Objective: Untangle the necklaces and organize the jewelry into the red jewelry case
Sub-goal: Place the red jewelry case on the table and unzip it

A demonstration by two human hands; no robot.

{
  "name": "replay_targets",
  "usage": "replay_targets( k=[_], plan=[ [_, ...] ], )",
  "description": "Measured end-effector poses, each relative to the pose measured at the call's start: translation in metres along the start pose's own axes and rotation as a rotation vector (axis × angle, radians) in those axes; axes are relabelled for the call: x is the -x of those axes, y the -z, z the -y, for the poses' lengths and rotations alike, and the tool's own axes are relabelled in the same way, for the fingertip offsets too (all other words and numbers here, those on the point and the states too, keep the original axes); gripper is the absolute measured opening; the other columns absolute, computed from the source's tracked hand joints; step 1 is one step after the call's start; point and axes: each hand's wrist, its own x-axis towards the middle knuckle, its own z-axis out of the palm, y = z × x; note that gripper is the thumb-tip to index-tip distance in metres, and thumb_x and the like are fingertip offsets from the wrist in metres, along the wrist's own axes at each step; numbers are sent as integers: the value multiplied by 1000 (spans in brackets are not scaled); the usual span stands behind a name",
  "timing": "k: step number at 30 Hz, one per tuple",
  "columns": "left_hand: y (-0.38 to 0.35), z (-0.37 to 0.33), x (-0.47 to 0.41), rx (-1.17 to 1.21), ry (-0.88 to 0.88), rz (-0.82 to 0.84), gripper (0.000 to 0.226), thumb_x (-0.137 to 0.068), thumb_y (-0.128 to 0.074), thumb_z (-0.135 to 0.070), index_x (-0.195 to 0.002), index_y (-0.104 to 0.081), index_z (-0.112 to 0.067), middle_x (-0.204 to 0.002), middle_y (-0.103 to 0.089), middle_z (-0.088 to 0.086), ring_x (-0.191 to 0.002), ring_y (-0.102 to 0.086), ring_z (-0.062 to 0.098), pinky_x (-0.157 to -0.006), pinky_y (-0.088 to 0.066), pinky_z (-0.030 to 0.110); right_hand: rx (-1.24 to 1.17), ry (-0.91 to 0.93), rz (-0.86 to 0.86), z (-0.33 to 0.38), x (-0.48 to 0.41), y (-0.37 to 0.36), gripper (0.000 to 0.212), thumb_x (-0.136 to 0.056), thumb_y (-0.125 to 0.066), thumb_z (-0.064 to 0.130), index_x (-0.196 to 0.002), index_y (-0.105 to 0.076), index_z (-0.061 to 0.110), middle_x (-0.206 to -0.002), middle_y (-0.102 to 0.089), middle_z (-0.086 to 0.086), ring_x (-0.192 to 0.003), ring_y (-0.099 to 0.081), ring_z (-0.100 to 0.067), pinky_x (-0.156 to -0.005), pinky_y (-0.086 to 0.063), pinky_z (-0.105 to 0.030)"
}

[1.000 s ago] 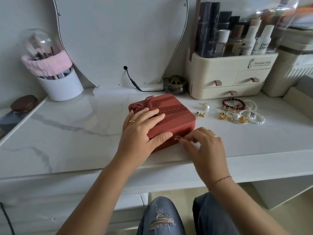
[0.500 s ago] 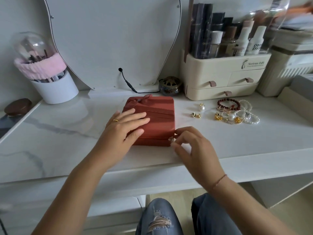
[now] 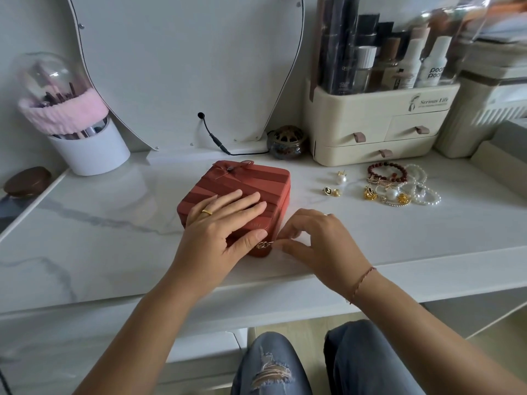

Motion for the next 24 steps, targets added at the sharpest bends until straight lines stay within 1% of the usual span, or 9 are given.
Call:
replay_targets(
  k=[3,5,7,10,12,14,18,22,24],
  plan=[
    [0,0,0,2,0,-1,46,-91,-46,-53,-126,-62,-29,-136,-54,-14,-134,-42,7,-110,-27,39,22,-14,-2,-4,2,2,17,-80,-71,34,-71,-68,21,-69,-59,15,-74,-53,-2,-74,-42,-24],
    [0,0,0,11,2,-1,46,-91,-45,-54,-126,-62,-29,-136,-55,-14,-134,-42,8,-110,-27,40,55,-32,-57,-10,4,5,18,-79,-73,33,-68,-66,20,-65,-56,17,-72,-52,-2,-68,-37,-16],
    [0,-1,1,18,3,-2,46,-91,-45,-54,-126,-62,-29,-136,-55,-14,-133,-42,7,-110,-27,40,46,-82,-98,-16,2,10,16,-78,-74,29,-67,-65,20,-63,-54,17,-72,-53,-5,-64,-36,-12],
    [0,0,1,24,6,-7,45,-91,-46,-54,-126,-62,-29,-136,-55,-14,-134,-42,7,-111,-26,39,79,-89,-90,-21,-9,13,17,-78,-74,27,-68,-66,16,-64,-53,15,-65,-51,-6,-63,-38,-18],
    [0,0,1,19,4,-6,46,-91,-45,-54,-126,-62,-29,-136,-55,-14,-134,-42,7,-111,-26,38,100,-121,-87,-28,-21,15,17,-80,-73,27,-71,-66,13,-69,-58,6,-68,-52,-12,-66,-41,-27],
    [-1,0,1,14,3,-6,47,-91,-45,-55,-126,-62,-29,-136,-55,-14,-134,-42,7,-111,-25,36,130,-193,-99,-38,-35,18,17,-82,-70,28,-74,-66,13,-75,-61,0,-73,-53,-15,-68,-42,-30],
    [-1,0,2,4,1,-5,46,-91,-45,-54,-126,-62,-29,-136,-55,-14,-134,-41,7,-111,-25,36,128,-323,-127,-56,-64,23,18,-84,-68,30,-76,-65,14,-76,-61,1,-75,-54,-17,-63,-42,-29],
    [-1,1,2,11,-3,-9,46,-92,-45,-54,-126,-62,-29,-136,-55,-14,-134,-42,7,-111,-25,36,122,-356,-102,-61,-82,22,20,-85,-68,29,-80,-66,10,-78,-59,0,-71,-49,-16,-52,-31,-19],
    [-2,1,2,8,-6,-10,46,-91,-46,-53,-126,-62,-28,-136,-55,-13,-134,-42,8,-110,-26,36,122,-359,-117,-63,-85,20,21,-85,-68,29,-81,-66,9,-79,-59,-1,-73,-49,-17,-52,-31,-20]
  ],
)
